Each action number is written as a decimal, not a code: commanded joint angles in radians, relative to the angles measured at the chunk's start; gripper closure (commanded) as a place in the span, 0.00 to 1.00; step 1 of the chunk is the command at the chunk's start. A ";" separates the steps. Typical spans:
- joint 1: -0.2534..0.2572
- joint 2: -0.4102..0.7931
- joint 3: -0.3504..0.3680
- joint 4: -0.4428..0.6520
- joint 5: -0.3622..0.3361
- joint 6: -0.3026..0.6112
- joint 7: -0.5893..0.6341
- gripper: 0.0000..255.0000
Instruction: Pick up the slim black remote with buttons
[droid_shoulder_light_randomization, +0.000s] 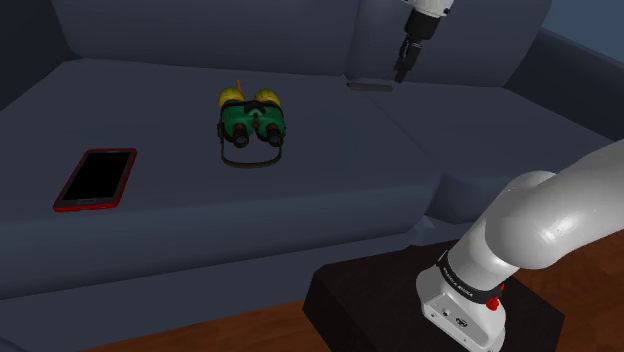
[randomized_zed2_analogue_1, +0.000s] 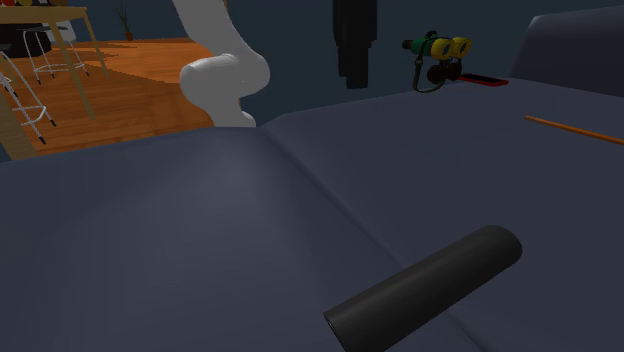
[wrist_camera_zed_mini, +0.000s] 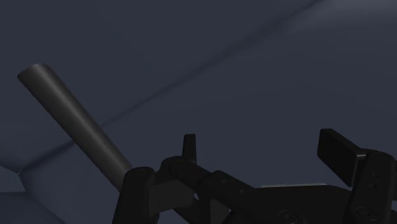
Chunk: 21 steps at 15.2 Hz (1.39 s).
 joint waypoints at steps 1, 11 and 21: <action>0.010 0.075 -0.040 0.041 0.010 0.031 -0.093 0.00; -0.002 0.508 -0.151 0.393 0.181 0.063 -0.531 0.00; -0.056 0.703 -0.133 0.520 0.266 0.108 -0.683 0.00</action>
